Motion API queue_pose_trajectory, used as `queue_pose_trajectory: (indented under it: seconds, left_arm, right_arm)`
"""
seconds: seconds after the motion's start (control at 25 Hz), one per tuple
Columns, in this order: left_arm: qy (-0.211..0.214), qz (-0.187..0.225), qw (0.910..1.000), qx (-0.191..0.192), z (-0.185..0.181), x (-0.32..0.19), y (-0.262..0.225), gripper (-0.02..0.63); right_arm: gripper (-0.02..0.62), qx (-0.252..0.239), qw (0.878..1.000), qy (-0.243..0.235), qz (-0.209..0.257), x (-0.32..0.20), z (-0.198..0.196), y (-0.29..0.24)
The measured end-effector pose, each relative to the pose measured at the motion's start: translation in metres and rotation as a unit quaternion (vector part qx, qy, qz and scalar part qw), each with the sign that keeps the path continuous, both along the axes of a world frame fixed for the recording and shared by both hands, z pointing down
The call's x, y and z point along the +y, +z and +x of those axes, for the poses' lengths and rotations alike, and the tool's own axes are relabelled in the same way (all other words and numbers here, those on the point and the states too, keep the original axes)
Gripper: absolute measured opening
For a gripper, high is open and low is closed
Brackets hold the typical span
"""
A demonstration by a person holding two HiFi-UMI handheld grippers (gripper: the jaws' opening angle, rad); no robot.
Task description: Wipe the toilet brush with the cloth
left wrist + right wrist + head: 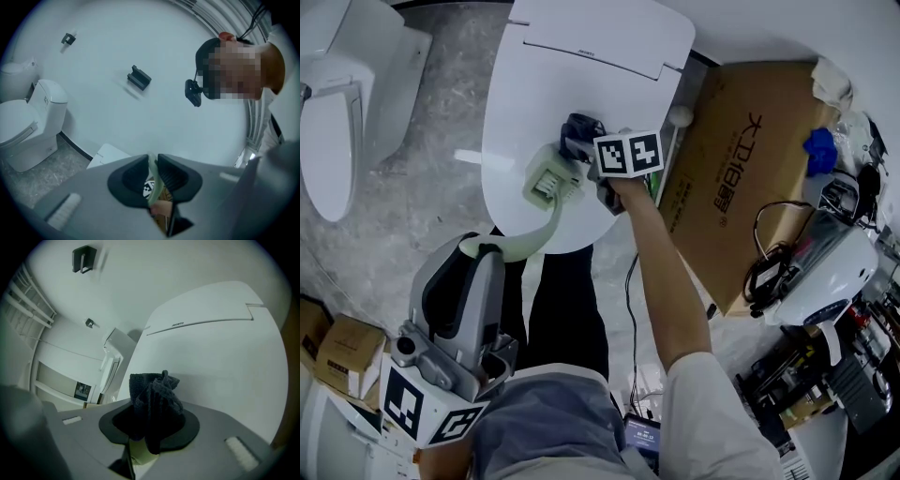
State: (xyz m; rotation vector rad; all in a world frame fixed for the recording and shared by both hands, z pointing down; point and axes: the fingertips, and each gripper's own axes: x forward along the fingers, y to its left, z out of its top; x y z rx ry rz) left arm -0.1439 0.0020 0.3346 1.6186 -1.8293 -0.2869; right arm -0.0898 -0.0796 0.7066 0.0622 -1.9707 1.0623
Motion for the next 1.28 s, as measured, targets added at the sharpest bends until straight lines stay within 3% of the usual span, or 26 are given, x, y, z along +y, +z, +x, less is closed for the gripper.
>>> queue_pose_trajectory:
  seconds: [0.36, 0.88, 1.12, 1.28]
  left_arm:
    - [-0.009, 0.001, 1.0, -0.002, 0.0, -0.001, 0.0, 0.0]
    - [-0.011, 0.003, 0.9999, -0.002, 0.0, 0.0, 0.0, 0.0]
    - [-0.013, 0.006, 0.9999, -0.004, 0.0, 0.0, 0.0, 0.0]
    - [-0.013, 0.007, 0.9999, -0.005, 0.001, 0.0, -0.001, 0.0]
  right_arm:
    - [0.109, -0.017, 0.995, 0.095, -0.011, 0.001, 0.025, 0.001]
    - [0.11, -0.038, 0.975, 0.219, -0.01, 0.002, 0.068, 0.007]
    - [0.109, -0.024, 0.967, 0.251, 0.038, 0.005, 0.082, 0.007]
    - [0.109, -0.017, 0.966, 0.247, 0.074, 0.008, 0.081, 0.0]
